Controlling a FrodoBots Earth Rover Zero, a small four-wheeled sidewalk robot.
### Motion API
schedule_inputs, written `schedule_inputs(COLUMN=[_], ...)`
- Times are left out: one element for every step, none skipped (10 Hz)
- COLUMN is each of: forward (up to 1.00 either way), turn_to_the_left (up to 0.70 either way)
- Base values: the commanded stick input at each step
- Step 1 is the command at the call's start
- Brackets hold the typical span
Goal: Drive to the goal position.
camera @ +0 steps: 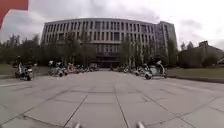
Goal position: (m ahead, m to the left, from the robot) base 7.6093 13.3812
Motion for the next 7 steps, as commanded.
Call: schedule_inputs(forward=[0.45,0.45,0.45,0.45,0.45,0.45,0.45], turn_to_the_left=[0.00,0.00,0.00,0.00,0.00,0.00,0.00])
